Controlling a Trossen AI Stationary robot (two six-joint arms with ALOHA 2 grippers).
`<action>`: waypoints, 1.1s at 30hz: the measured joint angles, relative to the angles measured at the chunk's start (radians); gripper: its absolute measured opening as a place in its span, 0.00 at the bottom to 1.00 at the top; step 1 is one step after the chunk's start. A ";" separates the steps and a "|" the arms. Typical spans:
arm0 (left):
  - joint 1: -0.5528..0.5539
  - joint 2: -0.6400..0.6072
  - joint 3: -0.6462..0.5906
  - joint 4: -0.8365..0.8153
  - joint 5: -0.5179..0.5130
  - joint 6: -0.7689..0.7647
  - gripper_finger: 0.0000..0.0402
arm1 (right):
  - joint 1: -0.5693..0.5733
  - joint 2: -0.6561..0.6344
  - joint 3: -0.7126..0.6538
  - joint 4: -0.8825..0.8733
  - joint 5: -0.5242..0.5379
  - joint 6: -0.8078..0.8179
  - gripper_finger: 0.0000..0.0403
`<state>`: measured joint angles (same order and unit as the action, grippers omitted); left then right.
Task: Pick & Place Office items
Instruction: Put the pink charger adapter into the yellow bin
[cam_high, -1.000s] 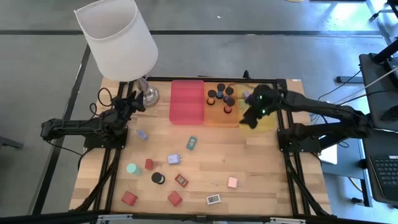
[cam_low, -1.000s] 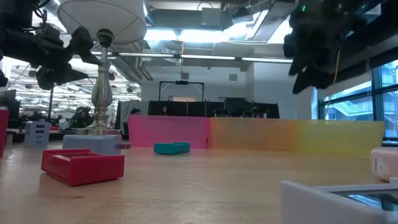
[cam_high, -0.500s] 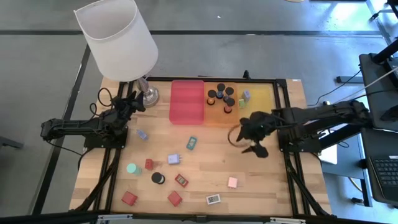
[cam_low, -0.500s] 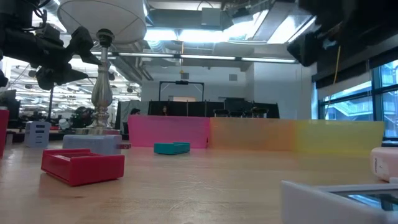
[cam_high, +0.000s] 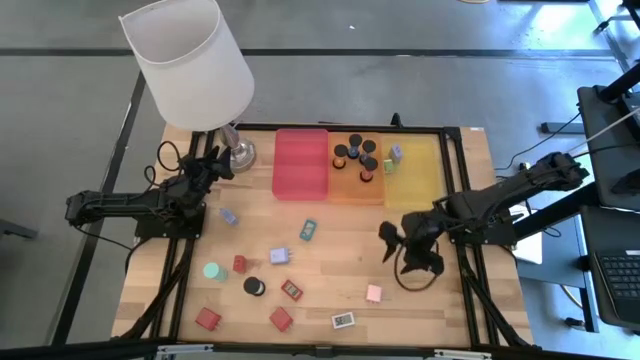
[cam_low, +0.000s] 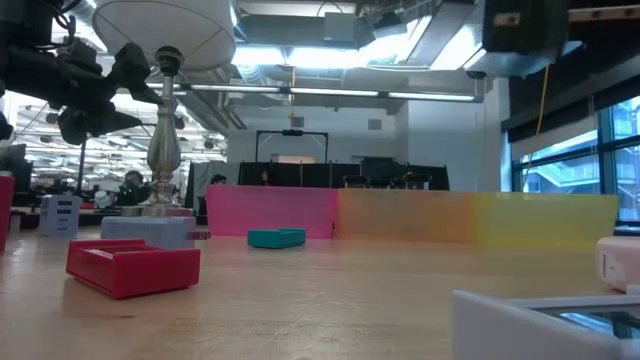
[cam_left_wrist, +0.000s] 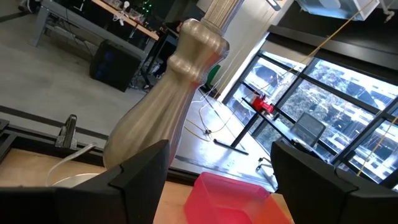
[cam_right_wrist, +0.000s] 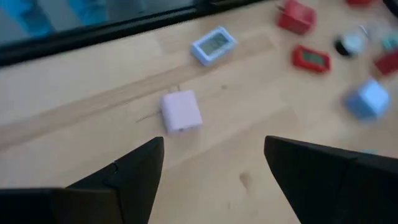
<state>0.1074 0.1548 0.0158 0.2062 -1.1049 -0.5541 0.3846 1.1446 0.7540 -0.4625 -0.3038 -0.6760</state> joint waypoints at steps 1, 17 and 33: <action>0.000 0.000 0.000 0.000 0.000 0.000 0.69 | 0.015 0.016 0.000 0.021 0.000 -0.024 0.70; 0.000 0.000 0.000 0.000 0.000 0.000 0.69 | 0.136 0.346 0.000 0.274 0.024 -0.155 0.70; 0.000 0.000 0.000 0.000 0.000 0.000 0.69 | 0.136 0.443 0.000 0.335 0.077 -0.066 0.70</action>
<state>0.1074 0.1549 0.0158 0.2062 -1.1053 -0.5541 0.5210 1.5872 0.7540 -0.1277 -0.2270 -0.7418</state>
